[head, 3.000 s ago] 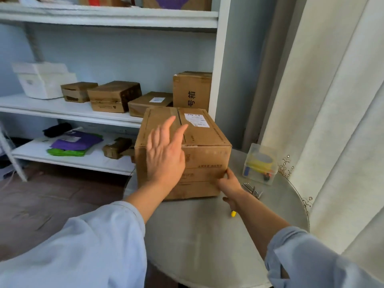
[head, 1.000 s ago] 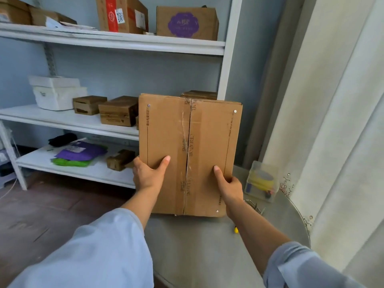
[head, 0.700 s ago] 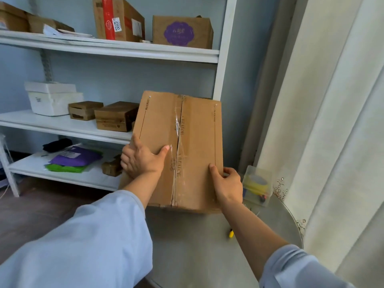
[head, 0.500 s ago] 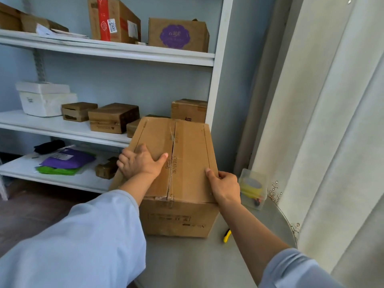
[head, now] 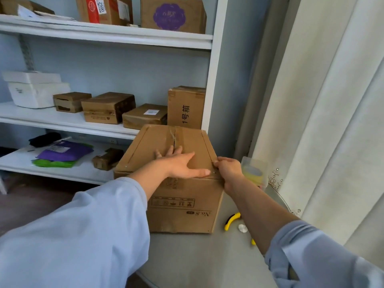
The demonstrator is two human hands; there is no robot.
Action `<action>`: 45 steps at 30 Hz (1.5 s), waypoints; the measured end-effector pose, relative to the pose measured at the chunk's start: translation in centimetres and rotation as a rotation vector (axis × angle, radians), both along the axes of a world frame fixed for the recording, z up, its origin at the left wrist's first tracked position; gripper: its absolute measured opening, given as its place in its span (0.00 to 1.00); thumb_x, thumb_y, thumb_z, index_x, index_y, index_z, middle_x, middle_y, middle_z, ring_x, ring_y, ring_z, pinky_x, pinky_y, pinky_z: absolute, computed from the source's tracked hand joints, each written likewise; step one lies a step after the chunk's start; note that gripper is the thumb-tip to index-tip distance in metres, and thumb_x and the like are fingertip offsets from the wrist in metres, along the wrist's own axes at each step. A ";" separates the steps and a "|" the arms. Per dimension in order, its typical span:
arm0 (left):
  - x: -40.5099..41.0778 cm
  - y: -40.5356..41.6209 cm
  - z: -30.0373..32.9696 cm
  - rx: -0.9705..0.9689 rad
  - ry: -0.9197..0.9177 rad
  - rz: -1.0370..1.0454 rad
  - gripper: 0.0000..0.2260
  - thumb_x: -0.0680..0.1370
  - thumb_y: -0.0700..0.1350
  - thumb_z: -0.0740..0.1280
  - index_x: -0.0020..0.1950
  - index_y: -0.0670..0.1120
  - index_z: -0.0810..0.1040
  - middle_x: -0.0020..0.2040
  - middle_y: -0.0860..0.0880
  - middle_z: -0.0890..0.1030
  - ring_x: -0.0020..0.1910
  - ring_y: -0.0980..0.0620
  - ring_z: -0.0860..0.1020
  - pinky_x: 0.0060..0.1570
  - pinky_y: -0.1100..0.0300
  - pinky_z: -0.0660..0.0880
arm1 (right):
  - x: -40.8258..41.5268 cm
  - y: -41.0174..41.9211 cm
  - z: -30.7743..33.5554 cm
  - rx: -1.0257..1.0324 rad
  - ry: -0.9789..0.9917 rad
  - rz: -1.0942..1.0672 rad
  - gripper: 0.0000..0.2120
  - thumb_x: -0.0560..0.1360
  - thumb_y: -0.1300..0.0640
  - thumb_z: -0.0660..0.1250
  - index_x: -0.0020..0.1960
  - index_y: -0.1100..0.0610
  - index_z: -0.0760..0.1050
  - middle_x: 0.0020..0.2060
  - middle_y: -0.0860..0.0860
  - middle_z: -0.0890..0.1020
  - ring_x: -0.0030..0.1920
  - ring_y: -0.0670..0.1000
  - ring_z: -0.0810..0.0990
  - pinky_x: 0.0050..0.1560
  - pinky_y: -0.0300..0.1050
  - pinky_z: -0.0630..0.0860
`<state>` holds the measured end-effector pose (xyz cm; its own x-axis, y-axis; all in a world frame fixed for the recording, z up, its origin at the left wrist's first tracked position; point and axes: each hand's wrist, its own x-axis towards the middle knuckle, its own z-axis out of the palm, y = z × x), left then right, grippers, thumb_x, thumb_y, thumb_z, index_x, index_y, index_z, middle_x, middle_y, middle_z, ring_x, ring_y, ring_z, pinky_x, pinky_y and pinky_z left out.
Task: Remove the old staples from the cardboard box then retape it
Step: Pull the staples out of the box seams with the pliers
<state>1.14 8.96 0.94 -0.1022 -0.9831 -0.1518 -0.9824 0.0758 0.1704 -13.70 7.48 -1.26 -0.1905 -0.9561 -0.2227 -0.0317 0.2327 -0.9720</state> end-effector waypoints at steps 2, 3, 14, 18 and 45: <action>0.0 0.2 0.1 0.034 -0.044 -0.090 0.45 0.67 0.75 0.56 0.77 0.58 0.43 0.78 0.49 0.39 0.76 0.46 0.37 0.69 0.33 0.38 | -0.4 -0.5 -0.1 -0.033 -0.012 0.002 0.15 0.79 0.60 0.63 0.65 0.57 0.73 0.53 0.54 0.79 0.52 0.54 0.77 0.56 0.51 0.76; -0.1 0.3 -0.1 0.023 -0.069 -0.096 0.46 0.67 0.75 0.57 0.77 0.59 0.42 0.78 0.49 0.39 0.76 0.46 0.37 0.69 0.32 0.39 | -0.6 -0.7 -0.3 -0.041 -0.013 0.005 0.14 0.79 0.59 0.63 0.64 0.57 0.74 0.52 0.54 0.79 0.51 0.54 0.78 0.55 0.51 0.77; -4.6 -0.2 -0.7 -0.127 -0.129 0.098 0.45 0.69 0.75 0.54 0.78 0.52 0.49 0.79 0.46 0.48 0.77 0.40 0.45 0.69 0.33 0.45 | -9.5 -0.6 -7.5 0.274 0.983 0.150 0.22 0.76 0.57 0.64 0.68 0.62 0.66 0.62 0.59 0.75 0.61 0.58 0.75 0.56 0.47 0.73; -6.9 -0.5 -1.6 -0.267 -0.131 0.082 0.36 0.75 0.68 0.55 0.77 0.50 0.55 0.77 0.48 0.55 0.76 0.43 0.51 0.71 0.38 0.50 | -10.0 0.1 -9.7 0.339 1.102 0.216 0.19 0.75 0.58 0.65 0.65 0.59 0.68 0.62 0.58 0.74 0.62 0.58 0.74 0.60 0.49 0.73; -7.4 1.4 5.1 -0.319 0.464 -0.241 0.29 0.79 0.58 0.59 0.76 0.46 0.59 0.75 0.47 0.63 0.73 0.48 0.63 0.70 0.52 0.62 | -8.2 3.5 4.7 -0.093 0.209 0.017 0.07 0.74 0.62 0.68 0.39 0.62 0.73 0.26 0.55 0.72 0.22 0.49 0.69 0.25 0.38 0.70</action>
